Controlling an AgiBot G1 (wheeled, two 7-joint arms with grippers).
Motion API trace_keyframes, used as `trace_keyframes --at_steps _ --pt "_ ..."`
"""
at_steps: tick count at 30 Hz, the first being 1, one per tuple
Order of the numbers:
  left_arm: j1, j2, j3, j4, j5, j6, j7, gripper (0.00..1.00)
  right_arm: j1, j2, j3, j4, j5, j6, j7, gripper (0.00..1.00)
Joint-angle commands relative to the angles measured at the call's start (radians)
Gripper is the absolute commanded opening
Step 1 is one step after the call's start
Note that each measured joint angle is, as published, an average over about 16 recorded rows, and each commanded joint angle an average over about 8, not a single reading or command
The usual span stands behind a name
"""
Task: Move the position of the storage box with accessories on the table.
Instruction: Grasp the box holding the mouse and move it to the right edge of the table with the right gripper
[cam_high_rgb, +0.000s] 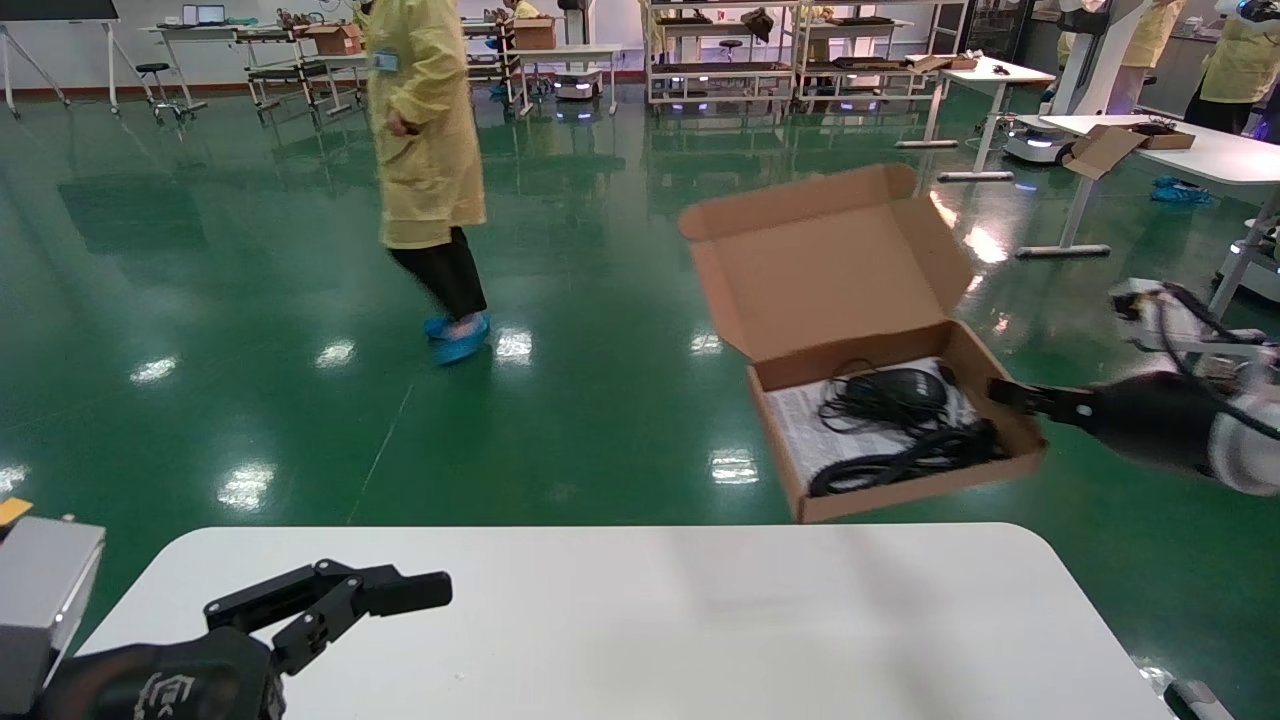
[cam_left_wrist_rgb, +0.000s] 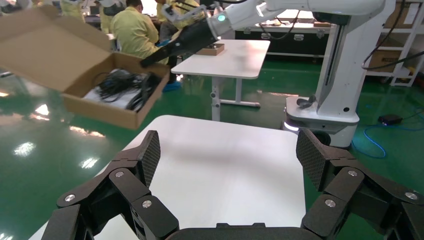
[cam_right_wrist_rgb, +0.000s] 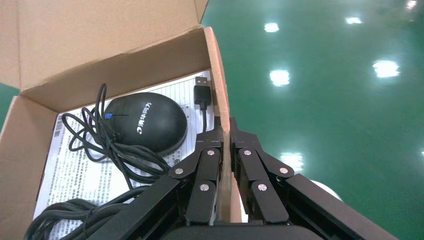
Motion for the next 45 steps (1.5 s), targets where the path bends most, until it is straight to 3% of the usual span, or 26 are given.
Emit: trace_keyframes --at_steps 1,16,34,45 --pt "0.000 0.000 0.000 0.000 0.000 0.000 0.000 1.00 -0.002 0.026 0.000 -0.008 -0.001 -0.011 -0.011 0.00" --pt "0.000 0.000 0.000 0.000 0.000 0.000 0.000 1.00 -0.119 0.148 0.057 -0.055 0.078 -0.023 -0.149 0.00" --pt "0.000 0.000 0.000 0.000 0.000 0.000 0.000 1.00 -0.330 0.139 0.130 -0.107 0.185 -0.022 -0.271 0.00" --pt "0.000 0.000 0.000 0.000 0.000 0.000 0.000 1.00 -0.368 0.150 0.150 -0.116 0.213 -0.003 -0.322 0.00"
